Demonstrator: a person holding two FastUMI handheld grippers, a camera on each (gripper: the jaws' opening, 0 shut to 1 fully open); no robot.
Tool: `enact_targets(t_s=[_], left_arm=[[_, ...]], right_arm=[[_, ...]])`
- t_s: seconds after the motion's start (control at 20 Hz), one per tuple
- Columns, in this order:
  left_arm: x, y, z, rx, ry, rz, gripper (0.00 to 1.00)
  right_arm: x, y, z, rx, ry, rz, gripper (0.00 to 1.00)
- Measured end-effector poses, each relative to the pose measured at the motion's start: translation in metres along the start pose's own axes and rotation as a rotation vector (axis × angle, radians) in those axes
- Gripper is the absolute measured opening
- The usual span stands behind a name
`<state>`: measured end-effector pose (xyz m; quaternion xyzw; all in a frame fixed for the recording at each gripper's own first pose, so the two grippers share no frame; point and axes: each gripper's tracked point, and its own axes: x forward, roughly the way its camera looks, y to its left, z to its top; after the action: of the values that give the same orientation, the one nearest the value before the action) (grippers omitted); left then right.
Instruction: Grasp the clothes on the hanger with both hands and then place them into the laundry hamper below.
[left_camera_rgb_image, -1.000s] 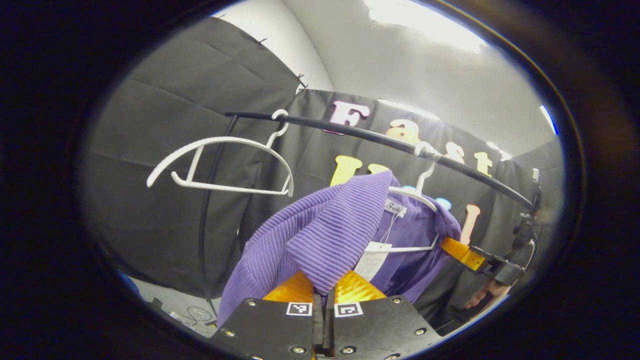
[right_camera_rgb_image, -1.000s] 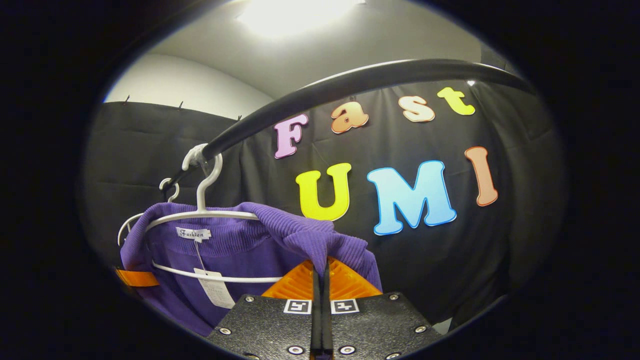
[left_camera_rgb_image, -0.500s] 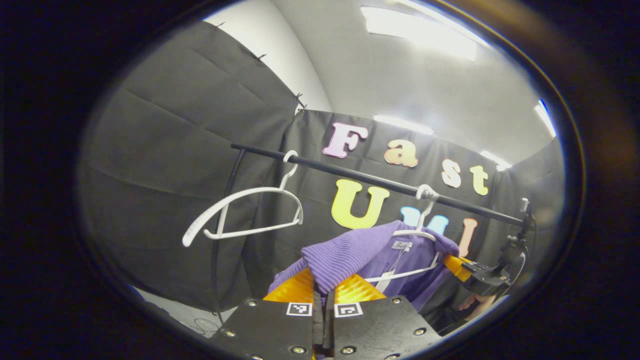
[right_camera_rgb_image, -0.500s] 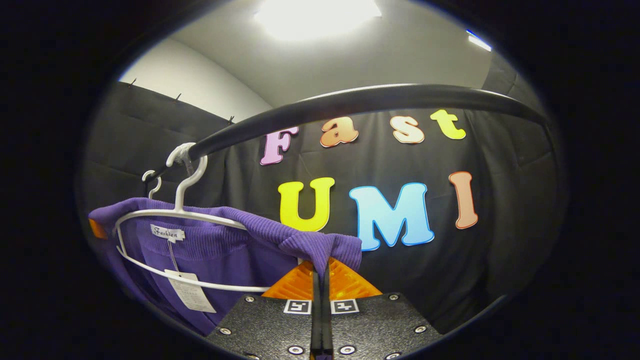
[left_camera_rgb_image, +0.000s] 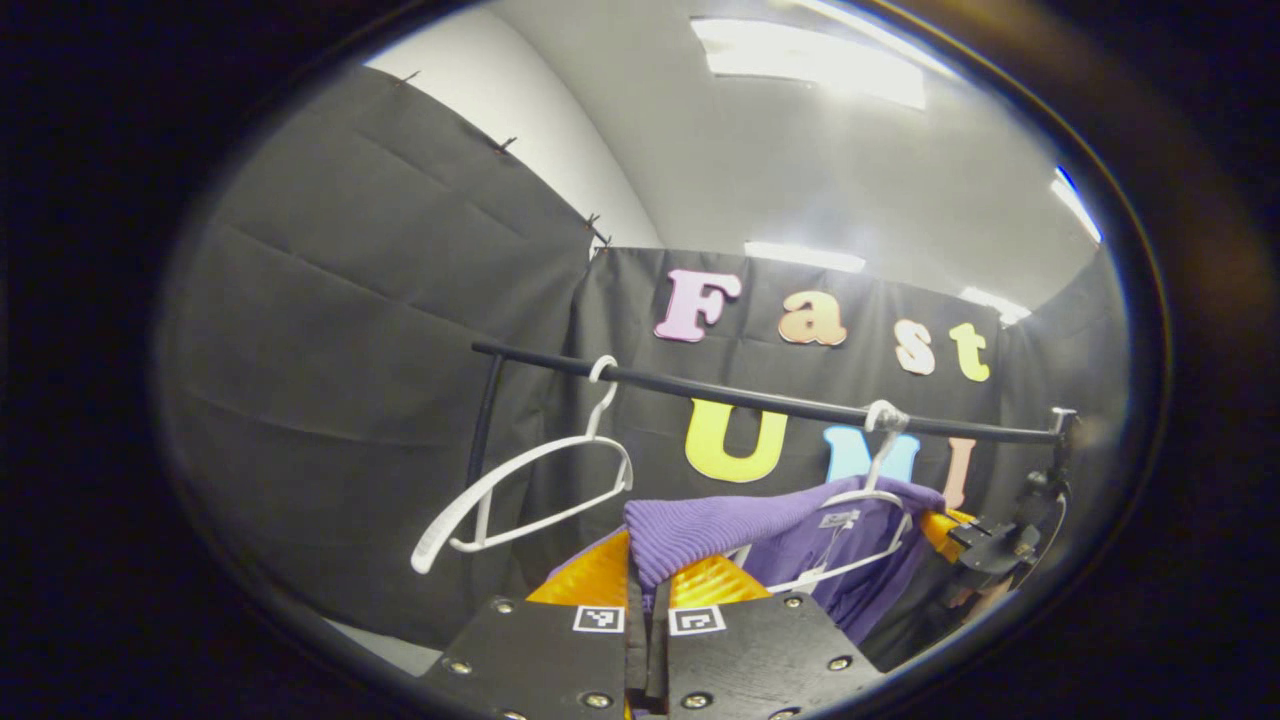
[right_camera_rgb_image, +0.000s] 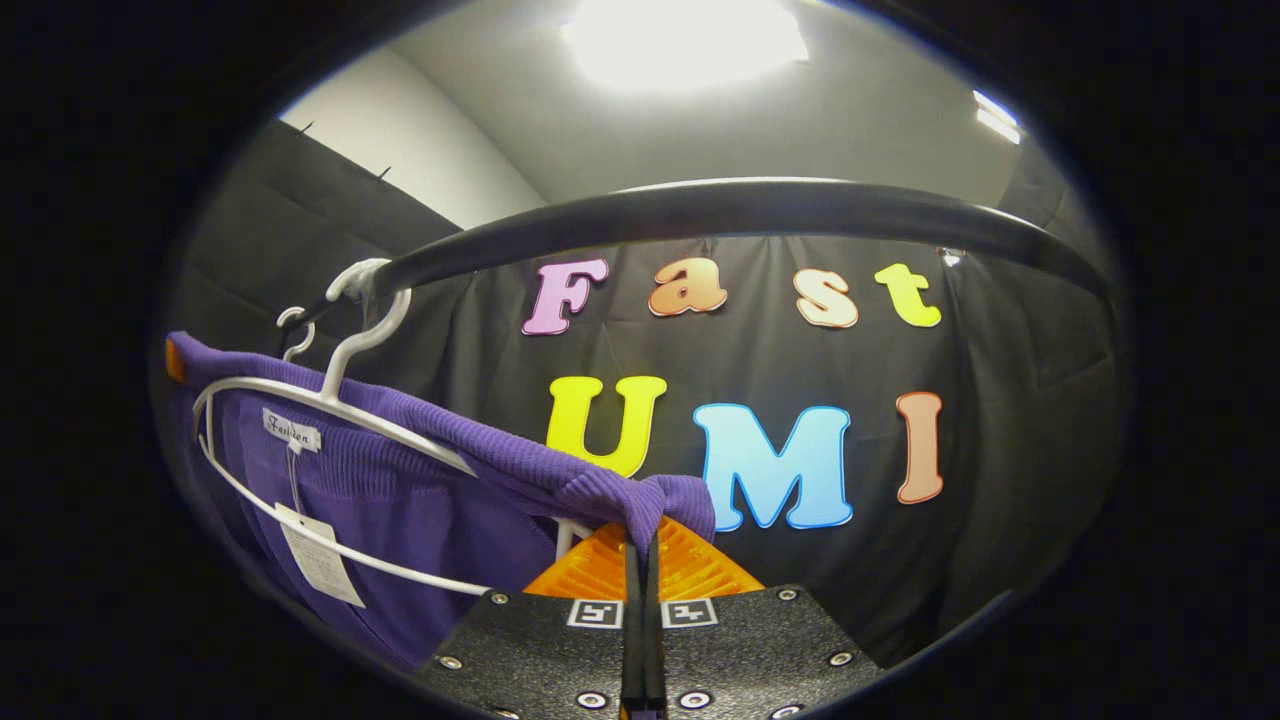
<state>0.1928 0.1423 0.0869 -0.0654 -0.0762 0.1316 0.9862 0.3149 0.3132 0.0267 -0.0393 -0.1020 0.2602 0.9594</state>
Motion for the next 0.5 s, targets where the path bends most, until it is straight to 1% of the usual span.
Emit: enact_targets(t_s=[0.05,0.1,0.25,0.4,0.5], left_arm=[[0.004,0.002,0.003,0.019,-0.007,-0.001,0.05],[0.006,0.003,0.007,0.033,-0.011,-0.008,0.01],[0.015,0.007,0.018,0.049,-0.026,-0.024,0.01],[0.032,0.012,0.025,0.022,-0.033,-0.039,0.01],[0.038,0.016,0.02,0.014,-0.013,-0.049,0.01]], right_arm=[[0.0,0.001,-0.001,-0.014,-0.008,0.004,0.0],[0.0,0.001,-0.002,-0.026,-0.011,0.004,0.0],[0.004,0.002,-0.001,-0.034,-0.021,-0.002,0.0],[0.016,0.0,0.004,-0.076,-0.047,-0.002,0.0],[0.018,0.002,0.005,-0.092,-0.054,0.0,0.0]])
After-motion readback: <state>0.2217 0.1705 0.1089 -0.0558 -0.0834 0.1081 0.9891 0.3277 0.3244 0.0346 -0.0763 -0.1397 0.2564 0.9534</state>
